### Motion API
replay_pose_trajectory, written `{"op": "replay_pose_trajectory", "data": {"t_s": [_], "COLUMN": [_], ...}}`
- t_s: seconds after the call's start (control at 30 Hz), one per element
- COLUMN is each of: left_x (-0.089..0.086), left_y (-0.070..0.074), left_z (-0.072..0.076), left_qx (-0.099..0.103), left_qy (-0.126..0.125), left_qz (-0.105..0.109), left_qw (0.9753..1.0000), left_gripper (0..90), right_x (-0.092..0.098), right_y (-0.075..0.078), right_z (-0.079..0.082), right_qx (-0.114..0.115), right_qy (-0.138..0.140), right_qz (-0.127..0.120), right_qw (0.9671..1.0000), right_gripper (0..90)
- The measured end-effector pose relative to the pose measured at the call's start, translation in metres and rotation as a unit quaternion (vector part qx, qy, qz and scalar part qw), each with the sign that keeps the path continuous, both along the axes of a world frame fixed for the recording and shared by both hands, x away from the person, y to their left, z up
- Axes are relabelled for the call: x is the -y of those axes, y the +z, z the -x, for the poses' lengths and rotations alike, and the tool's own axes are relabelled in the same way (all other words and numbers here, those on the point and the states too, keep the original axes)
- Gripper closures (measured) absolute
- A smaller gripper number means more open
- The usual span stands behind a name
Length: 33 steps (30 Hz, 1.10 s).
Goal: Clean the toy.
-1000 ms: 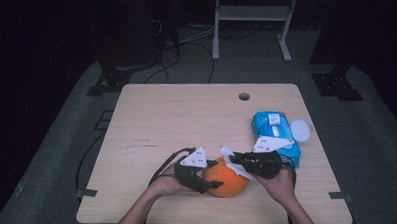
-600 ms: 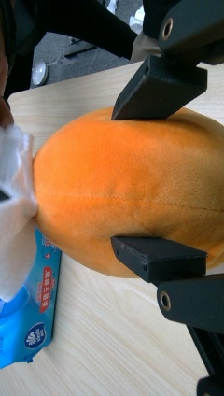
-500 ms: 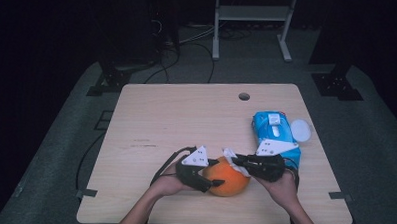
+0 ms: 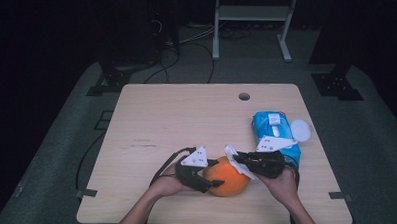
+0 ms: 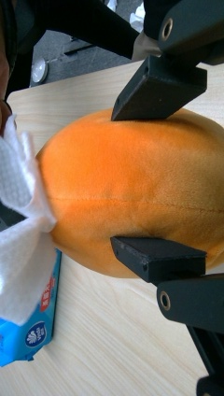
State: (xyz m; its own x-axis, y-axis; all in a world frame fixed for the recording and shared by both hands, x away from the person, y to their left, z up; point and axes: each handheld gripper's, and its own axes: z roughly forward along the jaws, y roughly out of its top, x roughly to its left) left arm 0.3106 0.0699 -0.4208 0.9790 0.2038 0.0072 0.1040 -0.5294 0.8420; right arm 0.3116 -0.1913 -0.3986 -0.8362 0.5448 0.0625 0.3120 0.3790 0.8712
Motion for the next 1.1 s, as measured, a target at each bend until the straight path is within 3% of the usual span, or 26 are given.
{"op": "replay_pose_trajectory", "data": {"t_s": [0.17, 0.3, 0.43, 0.53, 0.6, 0.7, 0.9, 0.93, 1.0, 1.1], "left_x": [0.0, -0.003, -0.007, -0.006, -0.004, -0.004, 0.0, -0.002, -0.005, -0.008], "left_y": [0.001, 0.005, 0.004, -0.004, -0.009, -0.007, -0.003, -0.004, -0.005, -0.006], "left_z": [0.001, -0.001, -0.007, -0.01, -0.01, -0.008, -0.003, -0.004, -0.007, -0.009], "left_qx": [0.001, -0.012, -0.033, -0.055, -0.059, -0.05, -0.031, -0.038, -0.045, -0.056], "left_qy": [-0.006, -0.011, 0.013, 0.006, -0.002, -0.004, -0.007, -0.003, 0.002, 0.011], "left_qz": [0.001, 0.02, 0.026, 0.013, 0.011, 0.005, -0.005, 0.0, 0.003, 0.012], "left_qw": [1.0, 0.9997, 0.9991, 0.9984, 0.9982, 0.9987, 0.9995, 0.9993, 0.999, 0.9983], "left_gripper": [34.2, 21.5, 14.1, 11.4, 13.8, 28.3, 33.7, 34.8, 35.6, 36.1], "right_x": [0.011, 0.015, 0.019, 0.022, 0.024, 0.024, 0.005, 0.0, 0.002, 0.012], "right_y": [-0.004, -0.007, -0.008, -0.01, -0.01, -0.01, 0.001, 0.004, 0.004, 0.001], "right_z": [-0.001, 0.002, 0.005, 0.006, 0.006, 0.006, 0.017, 0.02, 0.02, 0.016], "right_qx": [-0.007, -0.011, -0.012, -0.015, -0.015, -0.018, 0.002, 0.014, 0.017, 0.008], "right_qy": [-0.015, -0.01, -0.009, -0.008, -0.008, -0.009, 0.017, 0.024, 0.019, 0.003], "right_qz": [0.001, 0.0, -0.001, -0.005, -0.005, -0.009, -0.022, -0.015, -0.013, -0.013], "right_qw": [0.9999, 0.9999, 0.9999, 0.9998, 0.9998, 0.9998, 0.9996, 0.9995, 0.9996, 0.9999], "right_gripper": [83.6, 83.6, 83.6, 83.6, 83.5, 83.6, 83.6, 83.6, 83.6, 83.6]}}
